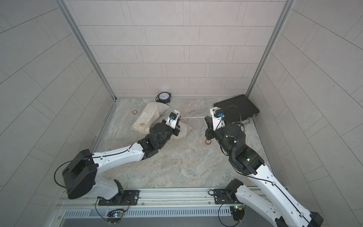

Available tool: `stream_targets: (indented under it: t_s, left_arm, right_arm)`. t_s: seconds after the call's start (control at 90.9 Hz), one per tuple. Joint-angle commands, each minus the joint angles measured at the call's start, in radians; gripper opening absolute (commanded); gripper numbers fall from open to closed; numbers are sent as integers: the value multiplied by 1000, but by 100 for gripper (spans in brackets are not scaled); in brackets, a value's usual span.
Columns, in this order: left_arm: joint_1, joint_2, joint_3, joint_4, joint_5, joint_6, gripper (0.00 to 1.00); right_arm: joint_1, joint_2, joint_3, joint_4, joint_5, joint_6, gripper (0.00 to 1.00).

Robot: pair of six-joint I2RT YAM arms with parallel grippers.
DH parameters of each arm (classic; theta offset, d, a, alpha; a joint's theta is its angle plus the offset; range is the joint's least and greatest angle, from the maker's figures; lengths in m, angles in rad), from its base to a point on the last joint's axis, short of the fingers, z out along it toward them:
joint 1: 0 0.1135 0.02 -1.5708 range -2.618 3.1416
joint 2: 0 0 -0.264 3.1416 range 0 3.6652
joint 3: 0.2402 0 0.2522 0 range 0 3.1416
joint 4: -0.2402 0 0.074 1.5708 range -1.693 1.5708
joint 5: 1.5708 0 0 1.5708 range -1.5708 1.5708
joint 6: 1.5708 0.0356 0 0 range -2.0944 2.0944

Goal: Close the soil bag
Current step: Frap the soil bag at the center of the board.

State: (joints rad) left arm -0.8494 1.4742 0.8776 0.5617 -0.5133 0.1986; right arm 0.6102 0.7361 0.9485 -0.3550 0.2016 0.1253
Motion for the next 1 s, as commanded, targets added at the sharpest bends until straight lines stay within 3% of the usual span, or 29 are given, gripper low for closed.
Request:
stream_targets:
  t_s: [0.0, 0.11, 0.187, 0.308, 0.418, 0.638, 0.781, 0.88, 0.99]
  left_arm:
    - [95, -12, -72, -144, -133, -60, 9]
    - [97, -40, -88, -133, -94, -38, 11]
    - [106, -50, -77, -167, -78, -38, 0]
    - [110, -95, -62, -209, 137, -19, 0]
    - [110, -111, -7, -269, 277, -13, 0]
    - [110, -91, 92, -377, 379, 0, 0]
    - [110, -85, 121, -414, 420, 2, 0]
    - [110, -83, 134, -434, 441, 4, 0]
    - [110, -85, 140, -447, 449, 2, 0]
  right_arm:
    - [-44, -65, 42, 87, 160, 26, 0]
    - [-49, -19, 33, 79, 145, 51, 0]
    - [-71, 3, 8, 95, 119, 61, 0]
    - [-92, 86, -8, 98, -94, 56, 0]
    - [-92, 163, -55, 161, -308, 48, 32]
    - [-90, 283, -150, 352, -552, 3, 69]
    - [-90, 369, -173, 450, -570, -32, 77]
    - [-90, 422, -191, 534, -529, -33, 77]
    - [-90, 472, -199, 608, -578, -25, 76]
